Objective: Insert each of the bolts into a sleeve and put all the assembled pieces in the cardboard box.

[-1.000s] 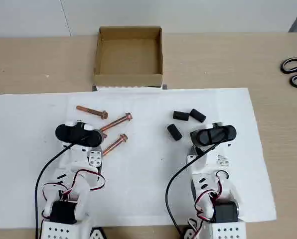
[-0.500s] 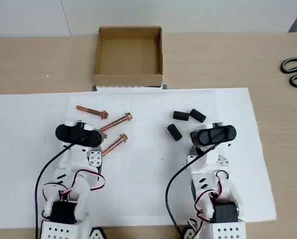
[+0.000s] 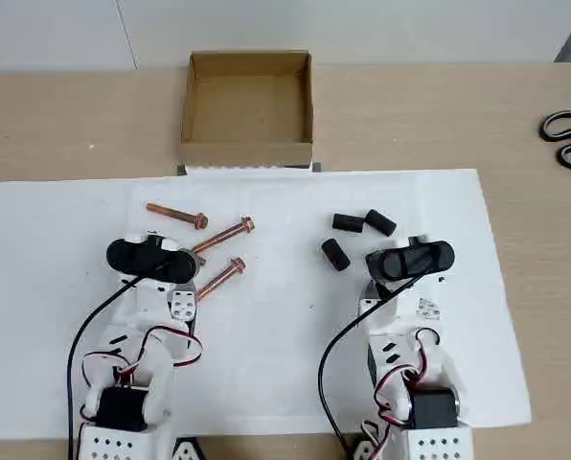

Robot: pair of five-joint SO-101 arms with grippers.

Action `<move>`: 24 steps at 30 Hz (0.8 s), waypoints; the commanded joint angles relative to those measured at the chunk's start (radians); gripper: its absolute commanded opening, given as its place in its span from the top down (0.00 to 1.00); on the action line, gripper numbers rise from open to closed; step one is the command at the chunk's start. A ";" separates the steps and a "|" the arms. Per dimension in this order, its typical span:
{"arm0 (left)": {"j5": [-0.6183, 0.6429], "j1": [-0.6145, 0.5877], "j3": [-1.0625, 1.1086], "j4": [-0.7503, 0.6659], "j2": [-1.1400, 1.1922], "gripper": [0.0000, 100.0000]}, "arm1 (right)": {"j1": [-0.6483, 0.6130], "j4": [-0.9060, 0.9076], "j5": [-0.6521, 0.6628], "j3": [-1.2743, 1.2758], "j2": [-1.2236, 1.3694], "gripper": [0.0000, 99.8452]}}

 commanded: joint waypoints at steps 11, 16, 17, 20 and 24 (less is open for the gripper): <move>-0.002 0.005 -0.007 0.008 -0.009 0.99 | -0.021 0.002 -0.008 0.015 -0.016 1.00; -0.002 0.005 -0.007 0.008 -0.009 0.99 | -0.022 0.002 -0.008 0.015 -0.016 1.00; -0.003 0.005 -0.007 0.008 -0.009 0.99 | -0.022 0.002 -0.008 0.015 -0.016 1.00; -0.003 0.005 -0.007 0.008 -0.009 0.99 | -0.022 0.002 -0.008 0.015 -0.016 1.00; -0.003 0.005 -0.007 0.008 -0.009 0.99 | -0.022 0.002 -0.008 0.015 -0.016 1.00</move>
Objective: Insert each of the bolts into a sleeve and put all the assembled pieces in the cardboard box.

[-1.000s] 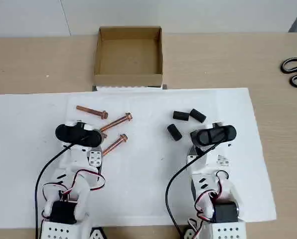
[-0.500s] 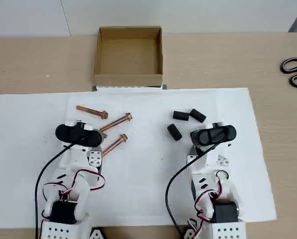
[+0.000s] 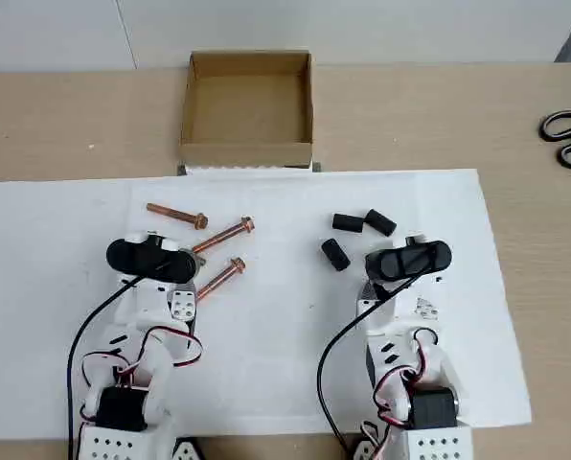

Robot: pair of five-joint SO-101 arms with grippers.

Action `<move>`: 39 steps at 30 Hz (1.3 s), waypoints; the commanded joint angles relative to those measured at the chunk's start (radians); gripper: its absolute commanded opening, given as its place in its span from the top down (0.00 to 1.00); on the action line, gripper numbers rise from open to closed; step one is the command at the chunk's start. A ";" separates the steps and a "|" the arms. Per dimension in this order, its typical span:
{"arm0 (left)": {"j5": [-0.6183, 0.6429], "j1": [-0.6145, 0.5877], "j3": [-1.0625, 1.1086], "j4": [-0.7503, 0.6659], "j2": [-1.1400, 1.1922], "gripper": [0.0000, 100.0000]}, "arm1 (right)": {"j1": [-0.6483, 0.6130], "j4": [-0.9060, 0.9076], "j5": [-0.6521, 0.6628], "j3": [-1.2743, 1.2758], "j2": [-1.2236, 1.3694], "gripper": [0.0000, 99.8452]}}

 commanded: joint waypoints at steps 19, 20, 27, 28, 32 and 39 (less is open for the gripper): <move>-0.006 0.012 -0.005 0.003 -0.009 0.99 | -0.008 0.004 -0.008 0.015 -0.016 1.00; -0.006 0.025 -0.005 0.002 -0.009 0.99 | -0.008 0.004 -0.009 0.015 -0.016 1.00; -0.120 0.095 -0.065 0.124 -0.009 0.99 | -0.007 0.028 -0.005 -0.149 -0.016 1.00; -0.129 0.094 -0.087 0.143 -0.008 0.99 | -0.007 0.044 -0.005 -0.181 -0.015 1.00; -0.044 0.063 -0.183 0.190 -0.003 0.98 | -0.004 0.136 -0.009 -0.322 0.051 1.00; -0.035 0.064 -0.314 0.279 0.008 0.92 | 0.019 0.173 -0.143 -0.655 0.433 1.00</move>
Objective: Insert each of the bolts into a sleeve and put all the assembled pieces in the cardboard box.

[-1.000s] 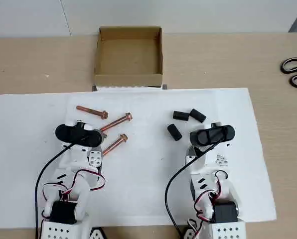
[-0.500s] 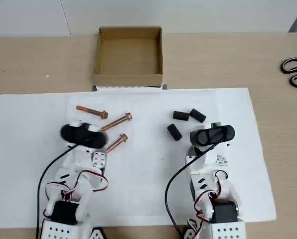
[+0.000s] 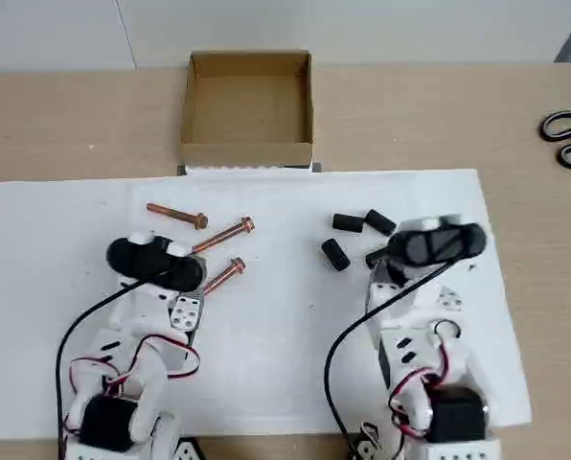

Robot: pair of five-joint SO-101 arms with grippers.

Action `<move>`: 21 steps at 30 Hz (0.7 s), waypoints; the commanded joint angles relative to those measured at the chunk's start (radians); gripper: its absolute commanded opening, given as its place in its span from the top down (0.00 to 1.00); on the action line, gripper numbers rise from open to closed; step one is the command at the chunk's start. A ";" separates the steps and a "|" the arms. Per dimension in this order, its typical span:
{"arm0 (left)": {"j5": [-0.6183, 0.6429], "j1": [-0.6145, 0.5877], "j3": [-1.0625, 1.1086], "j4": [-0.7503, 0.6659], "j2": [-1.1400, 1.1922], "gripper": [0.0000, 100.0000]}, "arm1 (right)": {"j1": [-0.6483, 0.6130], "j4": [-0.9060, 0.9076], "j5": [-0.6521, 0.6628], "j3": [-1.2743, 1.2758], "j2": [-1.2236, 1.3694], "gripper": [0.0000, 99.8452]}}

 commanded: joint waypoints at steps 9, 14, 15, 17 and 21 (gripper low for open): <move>0.006 -0.078 -0.348 0.130 0.416 0.92 | 0.015 0.223 -0.072 -0.637 0.768 1.00; 0.005 -0.163 -0.605 0.190 0.801 0.92 | 0.019 0.409 0.011 -0.899 1.044 1.00; 0.000 -0.166 -0.638 0.190 0.864 0.92 | 0.021 0.437 0.031 -0.947 1.095 1.00; 0.000 -0.160 -0.673 0.187 0.970 0.92 | 0.033 0.476 0.075 -1.033 1.185 1.00; 0.003 -0.123 -0.661 0.117 1.111 0.92 | 0.042 0.541 0.262 -1.148 1.320 1.00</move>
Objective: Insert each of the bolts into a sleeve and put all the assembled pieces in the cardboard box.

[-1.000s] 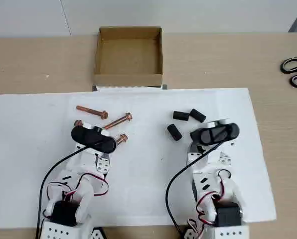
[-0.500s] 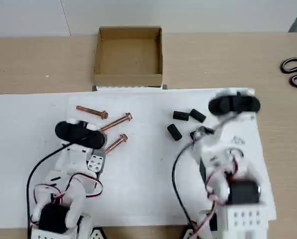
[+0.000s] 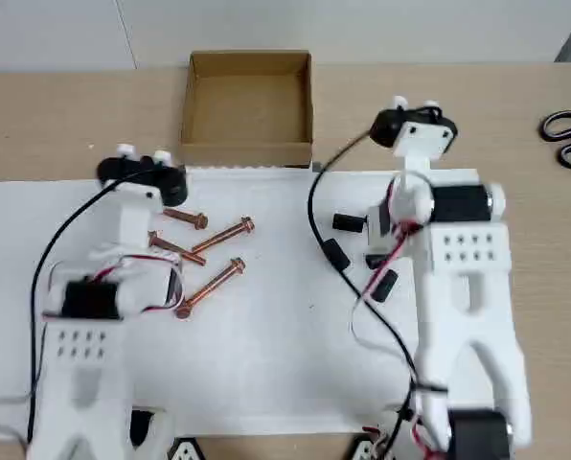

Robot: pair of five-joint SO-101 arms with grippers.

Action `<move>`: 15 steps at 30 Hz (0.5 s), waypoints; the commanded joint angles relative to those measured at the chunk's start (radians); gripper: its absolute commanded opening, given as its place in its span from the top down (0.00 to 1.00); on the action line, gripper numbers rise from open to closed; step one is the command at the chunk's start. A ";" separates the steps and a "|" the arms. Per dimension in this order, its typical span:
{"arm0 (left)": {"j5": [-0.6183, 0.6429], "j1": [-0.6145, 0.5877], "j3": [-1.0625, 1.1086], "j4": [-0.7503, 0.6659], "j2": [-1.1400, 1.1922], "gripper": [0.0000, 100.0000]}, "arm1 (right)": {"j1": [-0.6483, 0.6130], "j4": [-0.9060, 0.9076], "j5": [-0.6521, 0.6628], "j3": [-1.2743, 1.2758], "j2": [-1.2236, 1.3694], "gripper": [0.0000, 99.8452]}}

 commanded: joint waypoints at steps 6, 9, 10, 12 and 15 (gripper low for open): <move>-0.003 0.049 0.077 -0.180 0.170 0.92 | 0.008 0.077 0.480 -0.132 0.137 1.00; -0.003 0.049 0.134 -0.252 0.172 0.92 | 0.010 0.015 0.566 -0.129 0.139 0.99; -0.003 0.049 0.157 -0.279 0.172 0.92 | 0.010 -0.004 0.585 -0.129 0.139 0.97; -0.003 0.049 0.202 -0.333 0.170 0.92 | 0.007 -0.030 0.615 -0.129 0.140 0.92; -0.003 0.049 0.262 -0.407 0.172 0.92 | 0.008 -0.041 0.643 -0.132 0.173 0.89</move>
